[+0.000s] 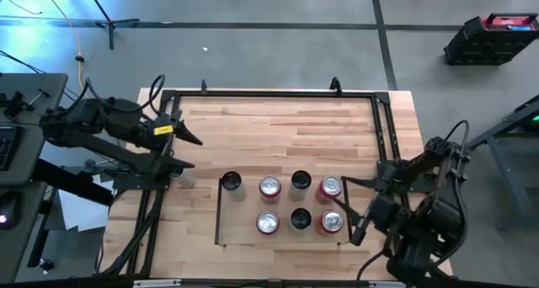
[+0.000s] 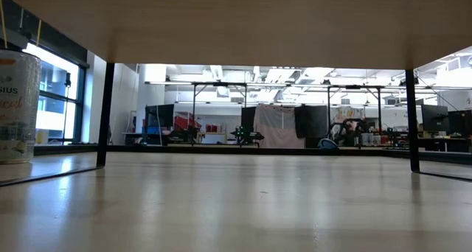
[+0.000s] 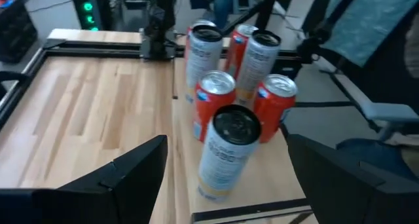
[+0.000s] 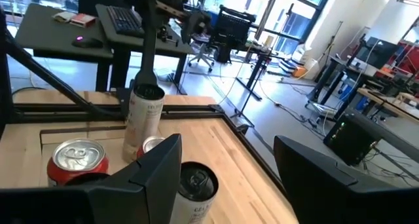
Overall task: Place canned beverage on shelf
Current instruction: Put the white yellow soda can on the shelf aligned with the white yellow soda can
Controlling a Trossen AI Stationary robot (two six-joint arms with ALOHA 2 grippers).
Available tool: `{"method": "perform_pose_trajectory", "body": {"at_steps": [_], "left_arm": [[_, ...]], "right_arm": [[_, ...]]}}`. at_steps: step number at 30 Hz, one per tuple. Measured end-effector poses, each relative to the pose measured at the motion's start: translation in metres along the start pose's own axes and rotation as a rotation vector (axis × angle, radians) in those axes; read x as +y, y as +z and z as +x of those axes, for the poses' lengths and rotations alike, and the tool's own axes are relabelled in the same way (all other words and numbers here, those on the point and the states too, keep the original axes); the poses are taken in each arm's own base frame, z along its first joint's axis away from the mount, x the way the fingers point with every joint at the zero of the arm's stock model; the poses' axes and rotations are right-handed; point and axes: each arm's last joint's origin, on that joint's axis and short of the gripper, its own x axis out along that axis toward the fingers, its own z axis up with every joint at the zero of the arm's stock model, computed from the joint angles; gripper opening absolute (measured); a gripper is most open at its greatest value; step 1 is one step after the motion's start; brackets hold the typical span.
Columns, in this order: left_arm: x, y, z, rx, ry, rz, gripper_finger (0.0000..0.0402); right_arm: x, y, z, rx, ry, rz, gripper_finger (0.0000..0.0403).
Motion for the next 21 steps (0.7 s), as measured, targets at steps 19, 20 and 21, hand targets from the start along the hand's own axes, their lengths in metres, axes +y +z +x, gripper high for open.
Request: {"method": "perform_pose_trajectory", "body": {"at_steps": [19,20,21], "left_arm": [[-0.007,-0.007,-0.012,-0.011,0.137,0.021,0.031],[-0.005,-0.01,-0.012,0.012,0.178,-0.001,0.031],[-0.004,-0.013,-0.012,0.034,0.208,-0.019,0.031]], "right_arm": [[-0.017,0.001,0.007,-0.05,-0.066,0.089,0.0228],[-0.025,0.007,0.005,-0.047,-0.057,0.119,0.0228],[-0.033,0.014,0.002,-0.038,-0.04,0.151,0.0228]]}}
